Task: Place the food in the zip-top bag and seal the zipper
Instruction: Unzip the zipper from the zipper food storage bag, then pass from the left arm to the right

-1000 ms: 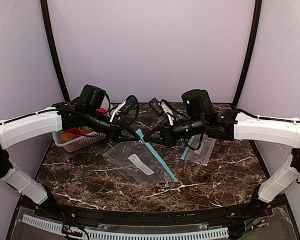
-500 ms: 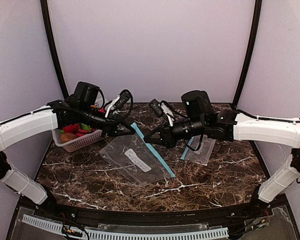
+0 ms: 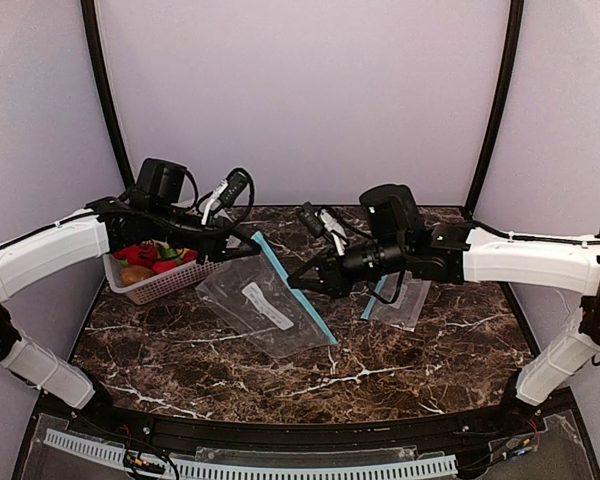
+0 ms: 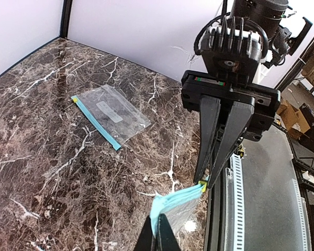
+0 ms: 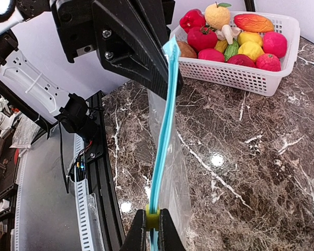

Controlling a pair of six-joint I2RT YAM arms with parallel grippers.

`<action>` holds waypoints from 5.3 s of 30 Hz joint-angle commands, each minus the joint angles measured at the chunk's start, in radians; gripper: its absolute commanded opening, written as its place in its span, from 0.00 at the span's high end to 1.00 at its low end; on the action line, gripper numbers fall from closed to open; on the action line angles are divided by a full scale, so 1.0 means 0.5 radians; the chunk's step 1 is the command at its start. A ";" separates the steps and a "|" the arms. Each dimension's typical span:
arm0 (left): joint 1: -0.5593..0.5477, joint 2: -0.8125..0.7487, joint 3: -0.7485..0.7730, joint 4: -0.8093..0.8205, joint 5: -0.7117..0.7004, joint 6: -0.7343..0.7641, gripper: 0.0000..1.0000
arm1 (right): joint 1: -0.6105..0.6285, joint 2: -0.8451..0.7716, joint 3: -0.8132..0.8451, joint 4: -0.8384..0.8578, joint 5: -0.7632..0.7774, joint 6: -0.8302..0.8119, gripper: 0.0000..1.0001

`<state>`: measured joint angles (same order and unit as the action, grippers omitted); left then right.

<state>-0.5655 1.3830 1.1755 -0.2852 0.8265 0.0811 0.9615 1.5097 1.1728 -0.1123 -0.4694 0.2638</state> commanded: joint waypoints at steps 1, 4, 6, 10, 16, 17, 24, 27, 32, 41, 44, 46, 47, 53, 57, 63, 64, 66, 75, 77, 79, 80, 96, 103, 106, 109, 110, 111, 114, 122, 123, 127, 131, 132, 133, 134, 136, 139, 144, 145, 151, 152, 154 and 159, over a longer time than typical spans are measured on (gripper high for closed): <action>0.049 -0.109 0.008 0.049 -0.060 -0.018 0.99 | 0.012 0.030 -0.035 -0.027 0.006 -0.013 1.00; 0.066 -0.120 0.006 0.051 -0.078 -0.016 0.99 | 0.013 0.034 -0.038 -0.026 0.009 -0.015 1.00; 0.073 -0.126 0.004 0.052 -0.089 -0.013 0.99 | 0.013 0.037 -0.038 -0.027 0.009 -0.015 1.00; 0.088 -0.137 0.002 0.050 -0.115 -0.015 0.99 | 0.011 0.044 -0.039 -0.034 0.010 -0.018 1.00; 0.123 -0.149 0.001 0.054 -0.183 -0.025 0.99 | 0.011 0.048 -0.050 -0.058 0.021 -0.030 1.00; 0.131 -0.150 -0.001 0.054 -0.192 -0.031 0.99 | 0.011 0.050 -0.052 -0.060 0.021 -0.032 1.00; 0.171 -0.162 -0.010 0.072 -0.260 -0.054 0.99 | 0.012 0.060 -0.069 -0.087 0.010 -0.028 1.00; 0.188 -0.169 -0.015 0.076 -0.279 -0.062 0.99 | 0.010 0.064 -0.073 -0.108 0.005 -0.028 1.00; 0.217 -0.184 -0.035 0.117 -0.291 -0.091 0.99 | 0.011 0.064 -0.094 -0.116 -0.012 -0.016 1.00; 0.257 -0.200 -0.060 0.166 -0.329 -0.135 0.99 | 0.012 0.073 -0.128 -0.119 -0.035 -0.003 1.00; 0.282 -0.206 -0.070 0.181 -0.346 -0.150 0.99 | 0.011 0.073 -0.145 -0.122 -0.037 -0.003 1.00; 0.298 -0.206 -0.076 0.193 -0.352 -0.151 0.99 | 0.012 0.073 -0.152 -0.128 -0.037 -0.003 1.00; 0.310 -0.207 -0.077 0.198 -0.356 -0.152 0.99 | 0.012 0.073 -0.156 -0.129 -0.037 -0.003 1.00; 0.328 -0.210 -0.093 0.235 -0.322 -0.220 0.99 | 0.012 0.068 -0.170 -0.134 -0.034 0.002 1.00; 0.335 -0.208 -0.096 0.238 -0.327 -0.223 0.99 | 0.012 0.056 -0.190 -0.130 -0.036 0.013 1.00; 0.356 -0.200 -0.096 0.240 -0.329 -0.231 0.99 | 0.013 0.031 -0.232 -0.119 -0.039 0.028 1.00; 0.359 -0.199 -0.096 0.239 -0.326 -0.232 0.99 | 0.012 0.026 -0.241 -0.112 -0.040 0.033 1.00; 0.361 -0.195 -0.096 0.240 -0.318 -0.234 0.99 | 0.013 0.013 -0.255 -0.100 -0.034 0.044 1.00; 0.367 -0.188 -0.105 0.275 -0.271 -0.262 0.99 | 0.013 -0.034 -0.301 -0.073 -0.028 0.075 1.00; 0.367 -0.186 -0.109 0.281 -0.257 -0.263 0.99 | 0.012 -0.053 -0.316 -0.062 -0.022 0.085 1.00; 0.367 -0.184 -0.113 0.296 -0.209 -0.267 0.99 | 0.011 -0.071 -0.321 -0.058 -0.012 0.091 1.00; 0.367 -0.181 -0.115 0.313 -0.152 -0.270 0.99 | 0.011 -0.082 -0.317 -0.058 -0.010 0.095 0.99; 0.163 -0.064 -0.101 0.332 0.501 -0.178 0.99 | 0.003 -0.315 -0.107 -0.260 0.281 0.008 0.39; 0.065 0.010 -0.068 0.237 0.535 -0.095 0.99 | 0.006 -0.230 -0.017 -0.269 0.217 -0.052 0.53; 0.033 0.025 -0.059 0.201 0.534 -0.073 0.99 | 0.007 -0.220 0.003 -0.268 0.197 -0.061 0.59; 0.011 0.037 -0.054 0.188 0.528 -0.056 0.99 | 0.007 -0.219 0.007 -0.258 0.180 -0.066 0.63; 0.007 0.039 -0.053 0.184 0.528 -0.056 0.99 | 0.007 -0.217 0.006 -0.254 0.176 -0.066 0.65; 0.008 0.040 -0.053 0.184 0.530 -0.055 0.99 | 0.007 -0.210 0.005 -0.250 0.172 -0.067 0.66; 0.003 0.045 -0.052 0.182 0.532 -0.055 0.99 | 0.006 -0.186 0.009 -0.242 0.168 -0.070 0.69; -0.009 0.059 -0.050 0.176 0.542 -0.056 0.99 | 0.007 -0.133 0.034 -0.232 0.107 -0.074 0.73; -0.010 0.063 -0.050 0.177 0.542 -0.055 0.99 | 0.007 -0.127 0.037 -0.232 0.098 -0.075 0.74; -0.012 0.063 -0.050 0.173 0.546 -0.050 0.99 | 0.007 -0.111 0.037 -0.232 0.100 -0.079 0.77; -0.013 0.063 -0.048 0.170 0.544 -0.051 0.99 | 0.007 -0.089 0.048 -0.232 0.091 -0.080 0.79; -0.013 0.063 -0.047 0.169 0.544 -0.051 0.99 | 0.006 -0.085 0.052 -0.232 0.088 -0.080 0.80; -0.013 0.063 -0.047 0.168 0.544 -0.052 0.99 | 0.007 -0.077 0.053 -0.232 0.081 -0.080 0.81; -0.013 0.066 -0.047 0.167 0.544 -0.052 0.99 | 0.007 -0.071 0.056 -0.232 0.073 -0.082 0.81; -0.013 0.066 -0.044 0.164 0.544 -0.052 0.99 | 0.007 -0.060 0.062 -0.232 0.062 -0.083 0.82; -0.013 0.066 -0.044 0.165 0.543 -0.051 0.99 | 0.007 -0.050 0.066 -0.231 0.058 -0.085 0.84; -0.013 0.069 -0.044 0.165 0.544 -0.055 0.99 | 0.006 -0.030 0.072 -0.232 0.016 -0.083 0.89; -0.013 0.069 -0.043 0.165 0.544 -0.055 0.99 | 0.007 -0.027 0.072 -0.232 0.012 -0.082 0.90; -0.012 0.066 -0.044 0.164 0.542 -0.054 0.99 | 0.007 -0.013 0.066 -0.231 0.003 -0.079 0.95; -0.013 0.067 -0.044 0.164 0.541 -0.055 0.99 | 0.007 -0.014 0.063 -0.232 0.005 -0.079 0.96; -0.013 0.068 -0.044 0.163 0.541 -0.054 0.99 | 0.005 -0.016 0.060 -0.230 0.006 -0.077 0.99; -0.013 0.076 -0.044 0.164 0.535 -0.058 0.99 | 0.007 -0.037 0.038 -0.194 0.015 -0.064 1.00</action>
<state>-0.5667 1.4208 1.1290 -0.1814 1.0805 0.0414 0.9615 1.4906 1.1828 -0.2401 -0.4557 0.2253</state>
